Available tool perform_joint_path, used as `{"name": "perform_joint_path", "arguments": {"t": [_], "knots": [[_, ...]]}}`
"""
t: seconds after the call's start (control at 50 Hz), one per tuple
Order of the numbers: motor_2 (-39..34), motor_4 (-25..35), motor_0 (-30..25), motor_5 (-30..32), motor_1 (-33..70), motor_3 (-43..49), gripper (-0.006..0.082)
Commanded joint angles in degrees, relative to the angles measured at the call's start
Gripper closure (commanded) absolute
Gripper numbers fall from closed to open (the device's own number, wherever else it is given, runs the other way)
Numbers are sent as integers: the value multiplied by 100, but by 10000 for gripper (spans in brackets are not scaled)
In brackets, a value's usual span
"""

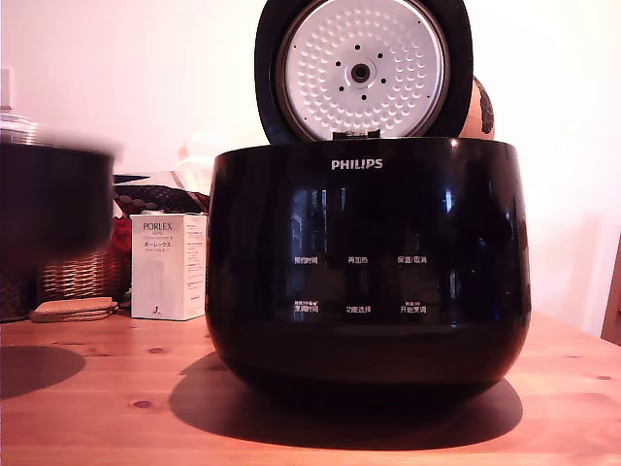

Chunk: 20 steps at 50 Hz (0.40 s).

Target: Pick up the metallic pot next to the rice cooker

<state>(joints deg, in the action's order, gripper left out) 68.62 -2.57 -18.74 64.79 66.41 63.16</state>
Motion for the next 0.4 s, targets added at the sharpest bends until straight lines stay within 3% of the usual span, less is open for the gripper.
{"name": "perform_joint_path", "arguments": {"t": [0.0, 0.38], "knots": [[289, -13, -101, -37, -203, -39, 789], [750, -118, -334, -55, -203, 249, 789]]}}
